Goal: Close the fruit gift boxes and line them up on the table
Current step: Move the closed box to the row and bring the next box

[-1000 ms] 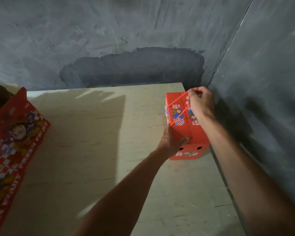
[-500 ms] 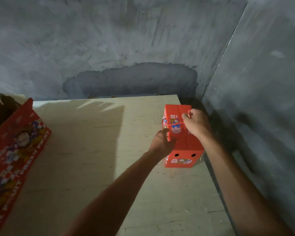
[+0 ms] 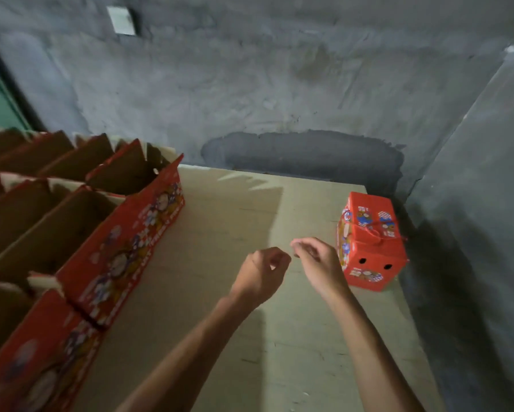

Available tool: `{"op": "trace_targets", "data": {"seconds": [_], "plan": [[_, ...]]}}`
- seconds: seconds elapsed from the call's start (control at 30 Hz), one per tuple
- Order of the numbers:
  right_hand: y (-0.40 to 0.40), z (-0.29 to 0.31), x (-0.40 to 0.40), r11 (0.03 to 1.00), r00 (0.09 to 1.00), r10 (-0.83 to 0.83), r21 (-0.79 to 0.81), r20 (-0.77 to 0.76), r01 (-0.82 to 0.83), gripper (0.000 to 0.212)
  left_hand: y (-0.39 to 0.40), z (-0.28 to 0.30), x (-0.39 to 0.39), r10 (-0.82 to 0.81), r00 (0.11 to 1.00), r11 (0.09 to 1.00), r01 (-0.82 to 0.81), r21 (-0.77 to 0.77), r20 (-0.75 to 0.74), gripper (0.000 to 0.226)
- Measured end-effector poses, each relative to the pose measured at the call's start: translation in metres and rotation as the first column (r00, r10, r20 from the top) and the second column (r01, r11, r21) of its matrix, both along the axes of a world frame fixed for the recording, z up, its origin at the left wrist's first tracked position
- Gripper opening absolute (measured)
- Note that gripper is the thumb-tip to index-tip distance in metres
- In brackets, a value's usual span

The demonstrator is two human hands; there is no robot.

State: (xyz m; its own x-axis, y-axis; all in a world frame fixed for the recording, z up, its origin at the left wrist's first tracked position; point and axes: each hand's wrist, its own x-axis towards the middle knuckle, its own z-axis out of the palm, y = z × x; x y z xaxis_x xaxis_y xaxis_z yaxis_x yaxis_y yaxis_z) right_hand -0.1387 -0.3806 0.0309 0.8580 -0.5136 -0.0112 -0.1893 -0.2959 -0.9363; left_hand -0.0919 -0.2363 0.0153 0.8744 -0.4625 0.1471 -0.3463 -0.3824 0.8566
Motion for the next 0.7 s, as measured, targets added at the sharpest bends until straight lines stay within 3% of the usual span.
{"op": "trace_targets", "data": {"seconds": [0.27, 0.37, 0.47, 0.57, 0.63, 0.7], "plan": [[0.199, -0.029, 0.019, 0.937, 0.941, 0.336, 0.110, -0.030, -0.331, 0.011, 0.197, -0.010, -0.038, 0.275, 0.960, 0.960, -0.277, 0.047, 0.046, 0.022], [0.268, -0.040, 0.025, 0.881, 0.888, 0.457, 0.161, -0.050, -0.445, 0.013, 0.266, -0.004, -0.054, 0.401, 0.903, 0.901, -0.420, 0.110, 0.155, 0.017], [0.330, -0.047, 0.026, 0.814, 0.827, 0.560, 0.221, -0.050, -0.538, 0.016, 0.324, 0.002, -0.070, 0.516, 0.776, 0.763, -0.609, 0.217, 0.362, 0.010], [0.377, -0.051, 0.025, 0.766, 0.783, 0.618, 0.277, -0.071, -0.580, 0.015, 0.364, -0.002, -0.081, 0.590, 0.622, 0.537, -0.779, 0.325, 0.515, 0.022], [0.397, -0.054, 0.025, 0.746, 0.759, 0.643, 0.307, -0.103, -0.591, 0.015, 0.379, -0.004, -0.081, 0.668, 0.596, 0.424, -0.797, 0.431, 0.445, 0.035], [0.407, -0.056, 0.027, 0.746, 0.747, 0.652, 0.289, -0.128, -0.601, 0.019, 0.388, -0.007, -0.076, 0.732, 0.613, 0.406, -0.744, 0.531, 0.298, 0.031]]}}
